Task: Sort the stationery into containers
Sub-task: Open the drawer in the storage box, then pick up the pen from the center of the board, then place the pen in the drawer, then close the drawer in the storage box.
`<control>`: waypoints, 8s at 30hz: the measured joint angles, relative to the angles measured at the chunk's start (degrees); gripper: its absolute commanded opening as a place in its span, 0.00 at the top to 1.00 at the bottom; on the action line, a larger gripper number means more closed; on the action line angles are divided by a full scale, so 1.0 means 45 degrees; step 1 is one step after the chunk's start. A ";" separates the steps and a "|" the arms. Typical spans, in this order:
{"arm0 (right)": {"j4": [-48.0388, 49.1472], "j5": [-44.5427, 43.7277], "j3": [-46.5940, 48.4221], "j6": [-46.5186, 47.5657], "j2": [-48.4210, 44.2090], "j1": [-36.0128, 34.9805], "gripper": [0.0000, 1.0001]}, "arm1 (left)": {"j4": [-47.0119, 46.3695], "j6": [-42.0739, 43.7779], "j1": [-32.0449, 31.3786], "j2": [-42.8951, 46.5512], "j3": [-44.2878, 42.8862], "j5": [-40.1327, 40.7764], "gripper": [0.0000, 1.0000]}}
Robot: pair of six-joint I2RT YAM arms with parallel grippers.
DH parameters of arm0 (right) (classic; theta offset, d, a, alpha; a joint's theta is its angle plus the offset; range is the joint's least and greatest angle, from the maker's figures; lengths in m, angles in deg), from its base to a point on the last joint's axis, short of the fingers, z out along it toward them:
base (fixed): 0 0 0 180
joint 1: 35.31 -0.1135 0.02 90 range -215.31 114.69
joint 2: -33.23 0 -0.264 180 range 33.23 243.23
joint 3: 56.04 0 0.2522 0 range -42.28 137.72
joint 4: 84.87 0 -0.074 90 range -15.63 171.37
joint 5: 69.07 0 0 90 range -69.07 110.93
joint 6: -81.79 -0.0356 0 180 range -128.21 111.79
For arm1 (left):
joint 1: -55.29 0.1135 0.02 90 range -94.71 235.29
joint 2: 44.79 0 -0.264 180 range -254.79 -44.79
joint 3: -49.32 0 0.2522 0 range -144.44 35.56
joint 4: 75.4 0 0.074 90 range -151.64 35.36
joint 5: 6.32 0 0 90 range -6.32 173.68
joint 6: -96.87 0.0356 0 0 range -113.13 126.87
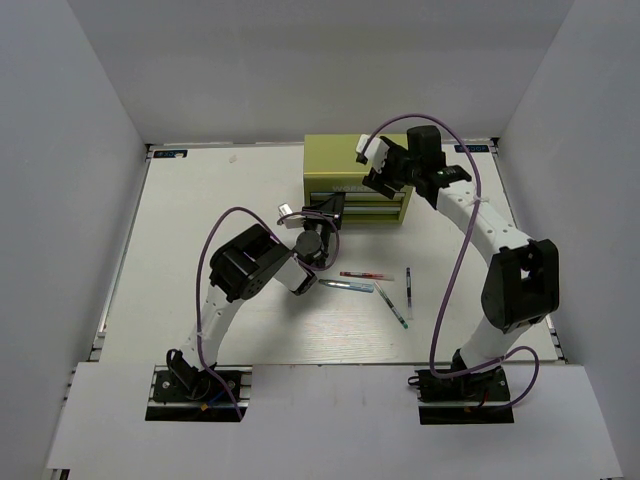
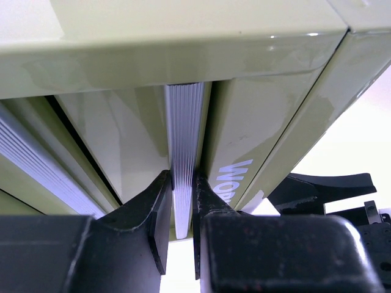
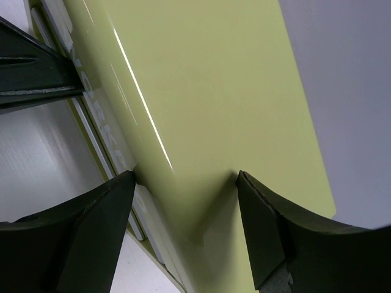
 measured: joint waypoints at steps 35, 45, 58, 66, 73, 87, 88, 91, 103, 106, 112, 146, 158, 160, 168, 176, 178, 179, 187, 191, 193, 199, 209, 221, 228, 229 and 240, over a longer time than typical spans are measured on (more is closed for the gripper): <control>-0.1282 -0.0374 0.1117 -0.0588 0.0495 -0.0078 0.31 | -0.0355 -0.0136 -0.1219 0.1277 0.2409 0.1005 1.00; -0.1302 -0.0534 0.1137 -0.0753 0.0495 -0.0121 0.26 | -0.0359 -0.0126 -0.1773 0.1826 0.3249 0.1671 1.00; -0.0126 -0.0641 0.0146 -0.0835 0.0102 -0.0097 0.14 | 0.1287 0.0345 -0.2579 0.1549 0.4367 0.1671 0.26; -0.0364 -0.0447 -0.1501 -0.0427 -0.1588 -0.0005 0.12 | 0.1501 0.0801 -0.2579 0.2584 0.5115 0.0257 0.24; -0.1030 0.0097 -0.3827 0.0194 -0.4595 0.0170 0.18 | 0.1613 0.1185 -0.2579 0.5319 0.7431 -0.1535 0.20; -0.4303 0.5236 -0.7956 0.2875 -0.7825 0.0170 0.47 | 1.5198 0.5270 -0.2419 1.7442 0.6489 -0.2249 0.40; -0.4401 0.5401 -0.7985 0.2919 -0.7558 -0.0005 0.43 | 1.6286 0.5353 -0.2419 1.8034 0.6339 -0.1977 0.28; -0.4323 0.5493 -0.7970 0.2841 -0.6688 -0.0680 0.37 | 1.9122 0.5615 -0.2409 1.9370 0.6290 -0.1355 0.09; -0.2637 0.3478 -0.7393 0.1263 -0.3026 -0.3235 0.40 | 2.4854 0.4891 -0.2404 2.0803 0.6290 -0.0777 0.07; -0.2234 0.2837 -0.6989 0.0937 -0.2215 -0.3512 0.43 | 2.5305 0.4711 -0.2404 2.0988 0.6290 -0.0704 0.07; -0.1447 0.1734 -0.6475 0.0539 -0.1239 -0.3716 0.48 | 2.5650 0.4522 -0.2404 2.1075 0.6290 -0.0685 0.07; -0.0806 0.0971 -0.6494 0.0325 -0.0180 -0.4197 0.63 | 2.5777 0.4386 -0.2404 2.0813 0.6290 -0.0787 0.08; -0.1520 0.1549 -0.6475 0.0714 -0.0272 -0.4231 1.00 | 2.5131 0.4585 -0.2404 2.0327 0.6290 -0.0850 0.01; -0.2317 0.1826 -0.6475 0.0719 -0.0505 -0.4231 1.00 | 2.4927 0.4697 -0.2404 2.0322 0.6290 -0.0889 0.01; -0.3478 0.2215 -0.5547 0.0311 -0.3832 -0.4187 1.00 | 2.3941 0.4901 -0.2404 2.0308 0.6591 -0.1132 0.01; -0.1389 0.0185 -0.5581 -0.0112 -0.5421 -0.3939 1.00 | 2.2940 0.5153 -0.2404 1.9618 0.6649 -0.1399 0.01; -0.0884 -0.0471 -0.5547 -0.0049 -0.5139 -0.3745 1.00 | 2.2683 0.5207 -0.2404 1.9496 0.6649 -0.1438 0.01; -0.0641 -0.0792 -0.5459 -0.0010 -0.4901 -0.3648 1.00 | 2.2561 0.5221 -0.2404 1.9438 0.6649 -0.1472 0.01; 0.0408 -0.2166 -0.3745 0.0675 -0.2973 -0.2900 1.00 | 2.2163 0.5338 -0.2404 1.9215 0.6649 -0.1617 0.01; 0.0733 -0.2254 -0.3254 0.1209 -0.2778 -0.2671 1.00 | 2.1910 0.5353 -0.2404 1.9186 0.6649 -0.1710 0.01; 0.0733 -0.2200 -0.2977 0.1515 -0.2584 -0.2594 1.00 | 2.1828 0.5372 -0.2404 1.9098 0.6649 -0.1715 0.01; 0.0738 -0.1923 -0.2735 0.2268 -0.2016 -0.2404 1.00 | 2.1711 0.5493 -0.2404 1.8748 0.6649 -0.1807 0.01; 0.0709 -0.1982 -0.2623 0.2652 -0.1224 -0.2210 0.64 | 2.1658 0.5552 -0.2404 1.8680 0.6649 -0.1841 0.01; 0.0350 -0.1462 -0.2361 0.2385 -0.1248 -0.2123 1.00 | 2.1619 0.5552 -0.2404 1.8617 0.6649 -0.1885 0.01; -0.3007 0.1860 -0.0845 0.3832 -0.1263 -0.1836 1.00 | 2.1619 0.5566 -0.2404 1.8564 0.6649 -0.1938 0.01; -0.3589 0.2259 -0.0743 0.4182 -0.1248 -0.1836 1.00 | 2.1619 0.5591 -0.2404 1.8564 0.6649 -0.1938 0.01; -0.5236 0.1540 0.0058 0.4129 0.0860 -0.2064 1.00 | 2.1449 0.5683 -0.2404 1.8544 0.6649 -0.1948 0.01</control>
